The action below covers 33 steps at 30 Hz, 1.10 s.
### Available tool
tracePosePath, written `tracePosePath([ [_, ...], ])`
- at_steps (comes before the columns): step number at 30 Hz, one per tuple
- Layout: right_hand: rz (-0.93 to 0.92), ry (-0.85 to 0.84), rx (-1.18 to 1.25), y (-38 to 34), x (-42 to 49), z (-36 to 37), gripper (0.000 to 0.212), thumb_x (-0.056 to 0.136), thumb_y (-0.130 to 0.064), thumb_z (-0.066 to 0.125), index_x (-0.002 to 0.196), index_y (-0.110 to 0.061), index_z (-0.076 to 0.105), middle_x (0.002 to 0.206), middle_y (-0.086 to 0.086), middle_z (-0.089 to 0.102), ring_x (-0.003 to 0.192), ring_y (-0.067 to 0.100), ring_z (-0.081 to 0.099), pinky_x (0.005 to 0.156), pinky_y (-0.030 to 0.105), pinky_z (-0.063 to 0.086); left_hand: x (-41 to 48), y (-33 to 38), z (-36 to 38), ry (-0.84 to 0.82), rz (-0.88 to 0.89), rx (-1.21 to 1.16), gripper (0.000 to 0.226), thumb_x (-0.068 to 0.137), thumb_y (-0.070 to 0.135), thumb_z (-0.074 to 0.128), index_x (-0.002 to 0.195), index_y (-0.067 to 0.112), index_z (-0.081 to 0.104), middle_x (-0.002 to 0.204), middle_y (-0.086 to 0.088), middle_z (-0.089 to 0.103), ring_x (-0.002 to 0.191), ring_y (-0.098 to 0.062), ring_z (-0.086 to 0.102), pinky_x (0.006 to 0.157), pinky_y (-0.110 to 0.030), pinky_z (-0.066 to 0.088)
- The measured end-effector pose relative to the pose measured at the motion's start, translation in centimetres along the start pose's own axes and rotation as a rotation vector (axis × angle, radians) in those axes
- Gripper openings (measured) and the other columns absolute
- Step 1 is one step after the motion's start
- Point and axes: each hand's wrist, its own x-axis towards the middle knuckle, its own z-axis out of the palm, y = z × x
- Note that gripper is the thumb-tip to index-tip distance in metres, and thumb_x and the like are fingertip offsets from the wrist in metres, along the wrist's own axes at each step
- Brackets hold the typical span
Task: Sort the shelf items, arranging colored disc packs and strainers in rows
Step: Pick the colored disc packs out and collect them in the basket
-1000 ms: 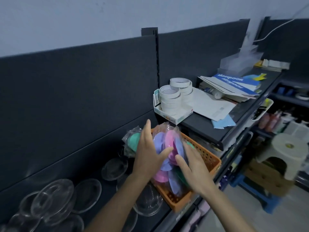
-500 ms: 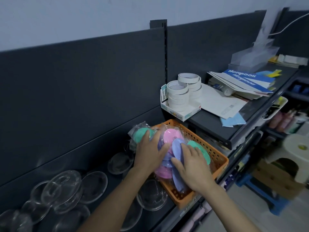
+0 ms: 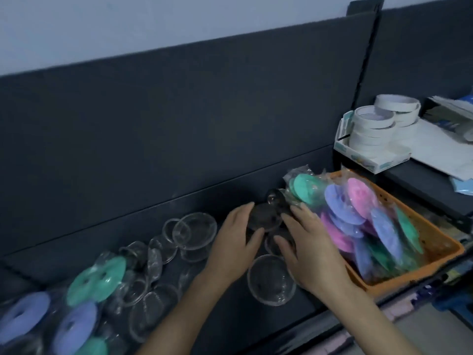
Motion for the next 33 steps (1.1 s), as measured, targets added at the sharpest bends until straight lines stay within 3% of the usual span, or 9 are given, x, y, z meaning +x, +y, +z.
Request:
tracePosePath([
  [8, -0.131, -0.232, 0.148, -8.5, 0.6, 7.6, 0.042, 0.085, -0.017, 0.067, 0.125, -0.006, 0.059, 0.131, 0.011, 0.056, 0.124, 0.026, 0.050, 0.100, 0.022, 0.030, -8.5, -8.2, -9.2, 0.158, -0.280, 0.112, 0.046, 0.086, 0.019, 0.064, 0.130, 0.011, 0.052, 0.130, -0.001, 0.054, 0.119, -0.010, 0.046, 0.094, 0.000, 0.019],
  [12, -0.247, -0.316, 0.147, -13.0, 0.8, 10.5, 0.042, 0.087, -0.019, 0.065, 0.126, -0.008, 0.058, 0.130, 0.007, 0.056, 0.120, 0.021, 0.051, 0.097, 0.016, 0.029, -12.9, -12.2, -14.3, 0.229, -0.421, 0.183, 0.042, 0.081, 0.012, 0.070, 0.120, 0.006, 0.060, 0.118, -0.006, 0.062, 0.109, -0.021, 0.055, 0.089, 0.006, 0.018],
  [15, -0.322, -0.365, 0.148, -16.1, 0.9, 12.3, 0.042, 0.089, -0.025, 0.061, 0.129, -0.013, 0.056, 0.134, 0.003, 0.052, 0.123, 0.017, 0.047, 0.100, 0.019, 0.034, -16.0, -15.2, -17.6, 0.260, -0.486, 0.228, 0.042, 0.083, 0.012, 0.068, 0.123, 0.006, 0.059, 0.123, -0.008, 0.061, 0.115, -0.022, 0.054, 0.093, -0.004, 0.023],
  [18, -0.388, -0.395, 0.144, -19.1, 1.1, 14.0, 0.043, 0.089, -0.025, 0.061, 0.130, -0.014, 0.055, 0.133, 0.002, 0.052, 0.124, 0.016, 0.046, 0.096, 0.014, 0.028, -18.4, -18.3, -20.7, 0.258, -0.560, 0.252, 0.037, 0.084, 0.012, 0.065, 0.120, 0.005, 0.060, 0.119, -0.007, 0.062, 0.112, -0.023, 0.055, 0.087, -0.012, 0.029],
  [23, -0.590, -0.368, 0.072, -24.0, 1.3, 15.8, 0.043, 0.067, -0.011, 0.080, 0.107, -0.004, 0.067, 0.114, 0.014, 0.064, 0.108, 0.030, 0.062, 0.092, 0.033, 0.048, -20.7, -23.6, -25.3, 0.207, -0.727, 0.273, 0.042, 0.087, 0.016, 0.063, 0.127, 0.003, 0.055, 0.127, -0.015, 0.057, 0.119, -0.027, 0.050, 0.095, -0.023, 0.033],
  [25, -0.621, -0.350, 0.050, -25.5, 1.5, 16.9, 0.045, 0.065, -0.010, 0.082, 0.107, -0.003, 0.068, 0.113, 0.016, 0.065, 0.107, 0.032, 0.063, 0.086, 0.036, 0.052, -21.1, -25.6, -26.7, 0.177, -0.772, 0.272, 0.042, 0.087, 0.025, 0.063, 0.125, 0.007, 0.058, 0.125, -0.012, 0.057, 0.115, -0.025, 0.052, 0.091, -0.025, 0.037],
  [27, -0.639, -0.396, 0.023, -26.7, 1.6, 18.2, 0.044, 0.075, -0.011, 0.073, 0.117, -0.005, 0.063, 0.128, 0.016, 0.057, 0.120, 0.032, 0.055, 0.095, 0.035, 0.047, -21.5, -27.3, -27.6, 0.115, -0.808, 0.260, 0.043, 0.087, 0.033, 0.063, 0.124, 0.012, 0.059, 0.122, -0.005, 0.058, 0.112, -0.022, 0.053, 0.087, -0.024, 0.039],
  [29, -0.641, -0.501, -0.021, -27.6, 1.8, 19.7, 0.044, 0.089, -0.014, 0.053, 0.133, -0.010, 0.049, 0.148, 0.011, 0.036, 0.137, 0.027, 0.034, 0.107, 0.037, 0.038, -22.0, -28.8, -27.8, 0.020, -0.808, 0.256, 0.047, 0.086, 0.033, 0.065, 0.127, 0.012, 0.055, 0.123, -0.004, 0.057, 0.113, -0.022, 0.054, 0.087, -0.023, 0.039],
  [33, -0.705, -0.632, -0.235, -28.8, 2.3, 22.3, 0.059, 0.093, -0.005, 0.041, 0.148, -0.016, 0.023, 0.159, 0.007, 0.008, 0.146, 0.025, 0.008, 0.115, 0.037, 0.021, -22.8, -31.4, -27.9, -0.158, -0.773, 0.217, 0.078, 0.080, 0.033, 0.073, 0.145, 0.011, 0.035, 0.145, -0.009, 0.038, 0.125, -0.020, 0.045, 0.105, -0.026, 0.034],
])
